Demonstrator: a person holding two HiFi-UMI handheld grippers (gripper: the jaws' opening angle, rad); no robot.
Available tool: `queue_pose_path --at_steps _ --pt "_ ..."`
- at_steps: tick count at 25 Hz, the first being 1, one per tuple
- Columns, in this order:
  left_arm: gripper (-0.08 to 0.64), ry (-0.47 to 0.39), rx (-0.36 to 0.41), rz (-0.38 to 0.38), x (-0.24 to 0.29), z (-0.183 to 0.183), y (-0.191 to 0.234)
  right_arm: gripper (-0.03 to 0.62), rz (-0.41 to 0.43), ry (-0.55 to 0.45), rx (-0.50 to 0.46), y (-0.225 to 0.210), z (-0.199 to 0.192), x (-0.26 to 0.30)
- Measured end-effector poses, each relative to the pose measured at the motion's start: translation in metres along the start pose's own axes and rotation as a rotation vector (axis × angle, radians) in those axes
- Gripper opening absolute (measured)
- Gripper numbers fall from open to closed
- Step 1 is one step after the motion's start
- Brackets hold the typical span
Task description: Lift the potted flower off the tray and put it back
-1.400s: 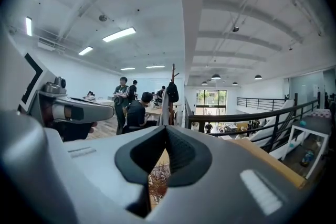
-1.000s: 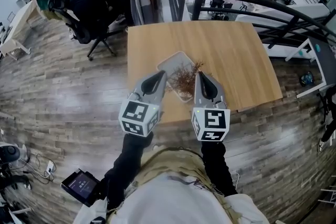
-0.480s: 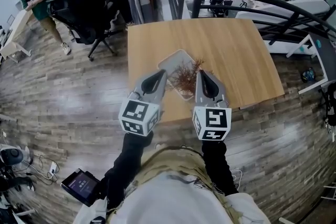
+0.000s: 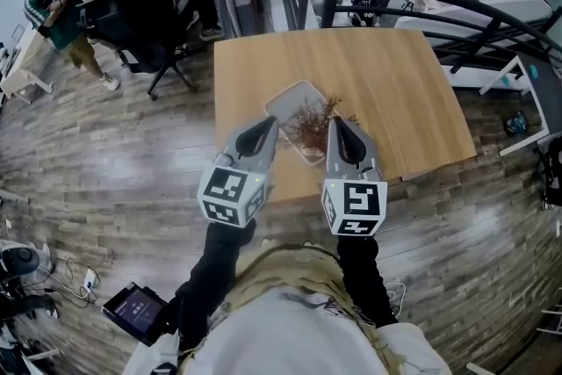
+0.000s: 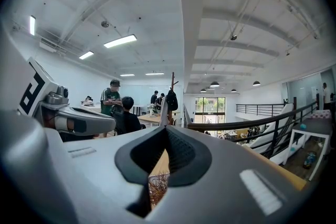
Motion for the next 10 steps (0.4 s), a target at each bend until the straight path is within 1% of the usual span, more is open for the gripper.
queue_pose_path --at_steps 10 --pt "0.002 -0.004 -0.002 0.001 -0.0041 -0.0082 -0.005 0.003 -0.001 -0.006 0.005 0.0018 -0.0072 -0.0083"
Point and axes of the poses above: the fingertips, and each gripper's own axes: x forward along the fingers, y to its left, z out of its top, the point moved 1 cm from there along -x, backward along the fingers, and after that the axes turned 11 degrees about -x, right-handed, at the moved point
